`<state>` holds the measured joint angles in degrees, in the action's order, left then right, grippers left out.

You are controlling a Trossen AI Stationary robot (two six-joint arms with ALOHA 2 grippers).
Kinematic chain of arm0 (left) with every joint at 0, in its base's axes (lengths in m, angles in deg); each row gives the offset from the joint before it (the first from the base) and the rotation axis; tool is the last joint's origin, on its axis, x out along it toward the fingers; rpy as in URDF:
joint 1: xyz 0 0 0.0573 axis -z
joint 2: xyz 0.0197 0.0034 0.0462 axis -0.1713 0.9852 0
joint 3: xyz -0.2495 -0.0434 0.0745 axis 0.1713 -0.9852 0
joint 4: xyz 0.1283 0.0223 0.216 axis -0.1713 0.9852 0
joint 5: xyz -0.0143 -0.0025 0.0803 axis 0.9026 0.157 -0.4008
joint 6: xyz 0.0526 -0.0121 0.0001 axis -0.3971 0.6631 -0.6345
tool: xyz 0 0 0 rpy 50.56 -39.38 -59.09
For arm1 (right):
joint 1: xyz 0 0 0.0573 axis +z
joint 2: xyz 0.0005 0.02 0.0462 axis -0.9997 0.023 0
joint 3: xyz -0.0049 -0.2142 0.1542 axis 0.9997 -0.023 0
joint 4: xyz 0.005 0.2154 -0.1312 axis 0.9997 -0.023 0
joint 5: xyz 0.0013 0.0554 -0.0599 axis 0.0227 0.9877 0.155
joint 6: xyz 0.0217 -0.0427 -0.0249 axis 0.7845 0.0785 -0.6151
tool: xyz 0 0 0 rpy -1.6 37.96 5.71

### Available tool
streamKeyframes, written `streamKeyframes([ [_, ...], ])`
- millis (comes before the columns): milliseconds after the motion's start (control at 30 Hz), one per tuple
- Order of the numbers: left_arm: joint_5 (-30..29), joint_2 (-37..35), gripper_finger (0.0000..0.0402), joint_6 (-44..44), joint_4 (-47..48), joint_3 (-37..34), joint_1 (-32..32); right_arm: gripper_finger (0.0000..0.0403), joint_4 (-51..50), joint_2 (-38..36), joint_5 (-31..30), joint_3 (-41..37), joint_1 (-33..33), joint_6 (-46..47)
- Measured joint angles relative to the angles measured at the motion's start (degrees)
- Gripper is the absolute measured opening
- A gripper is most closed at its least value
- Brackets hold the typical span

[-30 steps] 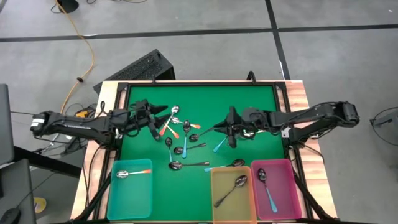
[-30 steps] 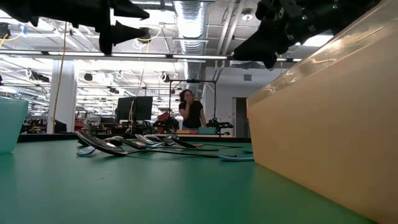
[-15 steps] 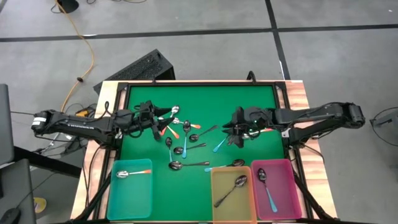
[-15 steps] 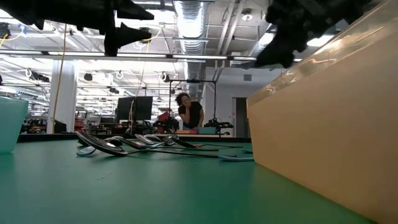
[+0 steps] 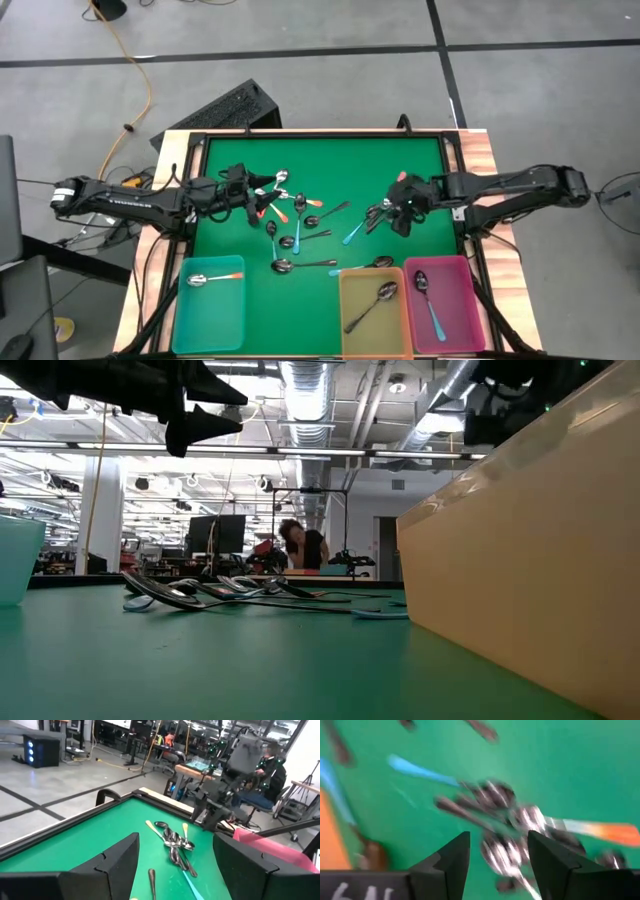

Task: Sort silverware by color (type)
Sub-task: Put the blue spoon into the pink bin

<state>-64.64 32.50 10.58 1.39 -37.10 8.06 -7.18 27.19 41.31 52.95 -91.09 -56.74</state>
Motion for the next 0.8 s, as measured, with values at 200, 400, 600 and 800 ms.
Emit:
streamKeyframes([
  [200, -0.1, 0.0, 0.0238, 0.7, -0.1, 0.0, 0.0, 0.0206, -2.9, 2.2, -0.8, 0.0, 0.0, 6.2],
  [400, 0.1, 0.0, 0.0238, 1.0, 0.0, 0.0, 0.0, 0.0203, -2.7, 3.4, -1.0, 0.0, -0.3, 10.0],
  [600, 0.3, 0.0, 0.0238, 1.9, 0.4, 0.0, 0.0, 0.0202, -3.1, 6.1, -2.7, 0.0, -1.5, 20.4],
  [800, 0.2, 0.0, 0.0238, 2.1, 1.3, 0.0, 0.0, 0.0202, -1.8, 9.6, -3.0, 0.0, -2.2, 30.1],
])
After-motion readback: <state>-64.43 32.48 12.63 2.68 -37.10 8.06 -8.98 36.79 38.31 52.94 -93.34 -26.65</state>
